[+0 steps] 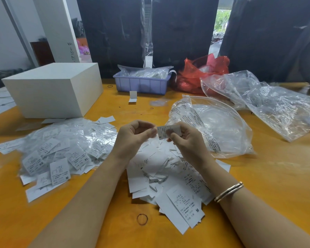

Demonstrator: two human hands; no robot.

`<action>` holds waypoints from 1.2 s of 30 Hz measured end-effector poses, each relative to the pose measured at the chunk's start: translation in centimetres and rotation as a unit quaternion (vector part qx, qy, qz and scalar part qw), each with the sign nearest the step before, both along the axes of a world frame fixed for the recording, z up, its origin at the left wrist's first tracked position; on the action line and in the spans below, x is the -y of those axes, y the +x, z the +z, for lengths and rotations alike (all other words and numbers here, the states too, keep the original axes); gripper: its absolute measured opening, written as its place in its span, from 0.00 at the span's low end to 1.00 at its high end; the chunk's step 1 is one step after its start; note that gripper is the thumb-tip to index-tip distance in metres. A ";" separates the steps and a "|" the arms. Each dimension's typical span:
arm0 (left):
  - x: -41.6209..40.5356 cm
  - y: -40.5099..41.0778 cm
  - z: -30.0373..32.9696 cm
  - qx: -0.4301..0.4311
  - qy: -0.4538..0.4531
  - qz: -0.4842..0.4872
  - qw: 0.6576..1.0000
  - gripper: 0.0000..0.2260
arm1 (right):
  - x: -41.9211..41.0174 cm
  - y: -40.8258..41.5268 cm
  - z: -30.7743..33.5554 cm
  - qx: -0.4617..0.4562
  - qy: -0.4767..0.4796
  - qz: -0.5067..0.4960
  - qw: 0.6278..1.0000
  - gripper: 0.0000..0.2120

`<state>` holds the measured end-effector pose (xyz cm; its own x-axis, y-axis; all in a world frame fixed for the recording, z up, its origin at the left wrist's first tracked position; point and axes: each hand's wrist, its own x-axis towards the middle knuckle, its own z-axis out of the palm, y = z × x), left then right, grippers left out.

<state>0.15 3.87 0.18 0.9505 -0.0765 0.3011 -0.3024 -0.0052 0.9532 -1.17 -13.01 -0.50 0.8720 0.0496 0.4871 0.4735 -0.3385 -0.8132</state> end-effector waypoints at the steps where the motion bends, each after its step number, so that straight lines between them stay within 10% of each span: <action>1: -0.1 0.0 0.0 0.000 0.004 0.001 1.000 0.03 | 0.1 0.0 0.0 0.007 -0.017 -0.003 1.000 0.02; 5: -0.1 0.0 0.1 0.000 0.023 -0.011 1.000 0.02 | 0.1 0.0 0.0 0.025 -0.061 -0.009 0.998 0.03; 13: -0.1 -0.1 0.2 -0.002 0.016 -0.012 1.000 0.04 | 0.3 0.1 0.6 0.002 0.151 -0.003 0.989 0.07; 36: 0.1 0.1 -0.2 0.008 0.055 -0.016 0.998 0.08 | -0.4 0.0 -0.3 0.028 -0.063 0.001 0.998 0.04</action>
<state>0.26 3.78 -0.06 0.9420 -0.1401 0.3050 -0.3198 -0.0990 0.9423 -1.15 -12.63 -0.79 0.8434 0.1150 0.5249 0.5177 -0.4355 -0.7364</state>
